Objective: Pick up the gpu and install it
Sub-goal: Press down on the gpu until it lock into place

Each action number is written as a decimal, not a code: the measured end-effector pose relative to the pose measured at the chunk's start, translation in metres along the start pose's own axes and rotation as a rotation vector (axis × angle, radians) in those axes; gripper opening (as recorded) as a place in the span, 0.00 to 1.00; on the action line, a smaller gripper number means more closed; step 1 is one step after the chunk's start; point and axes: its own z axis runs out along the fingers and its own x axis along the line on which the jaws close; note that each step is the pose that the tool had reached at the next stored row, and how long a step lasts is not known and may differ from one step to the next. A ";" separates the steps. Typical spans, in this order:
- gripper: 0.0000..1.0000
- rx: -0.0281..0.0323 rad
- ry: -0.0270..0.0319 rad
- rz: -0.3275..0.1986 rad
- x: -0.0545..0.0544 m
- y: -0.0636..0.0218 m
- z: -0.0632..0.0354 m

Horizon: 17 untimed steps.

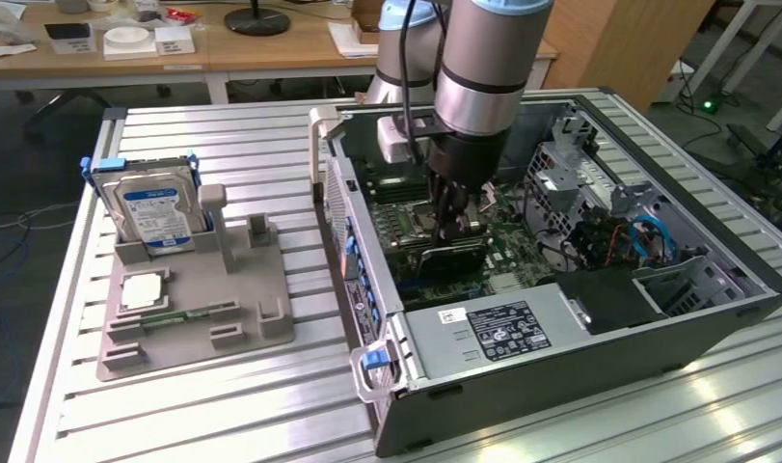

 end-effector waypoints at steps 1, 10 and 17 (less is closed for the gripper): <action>0.10 -0.0030 0.0003 0.000 0.000 0.0000 -0.0007; 0.10 -0.0216 0.0037 0.000 0.001 0.0174 -0.0023; 0.10 -0.0262 0.0150 0.000 -0.001 0.0337 -0.0032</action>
